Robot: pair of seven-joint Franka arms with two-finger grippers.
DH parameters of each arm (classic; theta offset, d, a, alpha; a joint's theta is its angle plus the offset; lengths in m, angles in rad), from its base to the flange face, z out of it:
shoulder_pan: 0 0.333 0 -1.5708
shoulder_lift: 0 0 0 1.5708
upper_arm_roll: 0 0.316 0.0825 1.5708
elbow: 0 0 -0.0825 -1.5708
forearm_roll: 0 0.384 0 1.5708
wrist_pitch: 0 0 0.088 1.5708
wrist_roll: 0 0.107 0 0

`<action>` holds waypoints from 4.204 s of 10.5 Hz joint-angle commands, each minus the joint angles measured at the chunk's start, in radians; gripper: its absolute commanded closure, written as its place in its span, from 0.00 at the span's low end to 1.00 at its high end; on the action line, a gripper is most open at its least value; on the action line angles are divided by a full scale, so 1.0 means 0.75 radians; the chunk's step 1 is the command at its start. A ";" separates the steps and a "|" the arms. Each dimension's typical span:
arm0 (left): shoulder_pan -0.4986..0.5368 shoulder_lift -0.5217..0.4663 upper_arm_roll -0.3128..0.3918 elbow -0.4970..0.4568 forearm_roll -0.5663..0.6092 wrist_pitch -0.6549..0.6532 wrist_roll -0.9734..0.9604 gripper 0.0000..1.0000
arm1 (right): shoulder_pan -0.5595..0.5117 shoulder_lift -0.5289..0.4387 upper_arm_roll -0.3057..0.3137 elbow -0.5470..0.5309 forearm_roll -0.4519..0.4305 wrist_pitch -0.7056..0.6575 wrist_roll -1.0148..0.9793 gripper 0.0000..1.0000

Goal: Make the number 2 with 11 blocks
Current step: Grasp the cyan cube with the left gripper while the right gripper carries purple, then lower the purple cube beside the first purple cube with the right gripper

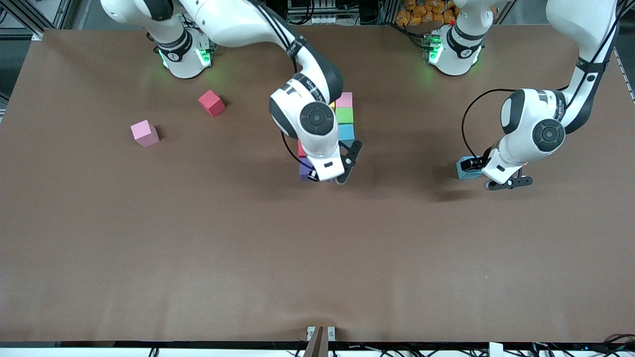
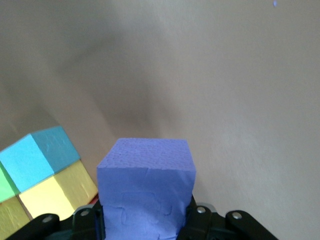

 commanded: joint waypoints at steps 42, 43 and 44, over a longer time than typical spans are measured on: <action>-0.006 0.117 -0.005 0.070 -0.020 0.005 0.031 0.35 | 0.068 0.138 0.048 -0.028 -0.253 0.020 -0.442 0.00; -0.008 0.117 -0.005 0.074 -0.020 -0.012 0.029 0.35 | 0.068 0.130 0.050 -0.028 -0.249 0.014 -0.438 0.00; -0.008 0.119 -0.008 0.095 -0.020 -0.042 0.027 0.36 | 0.068 0.122 0.052 -0.028 -0.242 0.011 -0.434 0.00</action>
